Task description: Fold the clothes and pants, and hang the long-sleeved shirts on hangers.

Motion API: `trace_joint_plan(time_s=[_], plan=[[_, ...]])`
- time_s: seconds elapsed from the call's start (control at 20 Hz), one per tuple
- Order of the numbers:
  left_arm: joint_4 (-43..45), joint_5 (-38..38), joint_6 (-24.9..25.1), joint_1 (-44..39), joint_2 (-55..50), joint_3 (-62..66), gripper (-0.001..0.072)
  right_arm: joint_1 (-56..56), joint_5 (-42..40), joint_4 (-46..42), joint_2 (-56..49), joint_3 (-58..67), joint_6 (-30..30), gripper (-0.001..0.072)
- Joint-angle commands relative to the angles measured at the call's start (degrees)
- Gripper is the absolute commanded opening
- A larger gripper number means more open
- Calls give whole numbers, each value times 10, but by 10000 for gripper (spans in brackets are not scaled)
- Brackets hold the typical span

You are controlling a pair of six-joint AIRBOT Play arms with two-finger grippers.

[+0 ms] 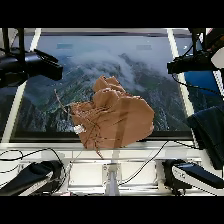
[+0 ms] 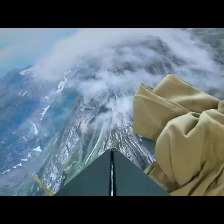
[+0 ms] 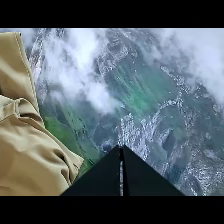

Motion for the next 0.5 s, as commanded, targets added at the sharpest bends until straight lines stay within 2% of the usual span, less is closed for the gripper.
trace_joint_plan(time_s=[0.0, 0.25, 0.45], plan=[[-2, 0, 0, 0, 0, 0, 53, 0, 0, 0, 0, 0, 0, 15], [-5, -5, -6, 0, -2, 0, 54, 0, 0, 0, 0, 0, 0, 15], [-17, -29, -68, 0, 3, -73, 54, 0, -2, 0, 0, 0, 0, 14]])
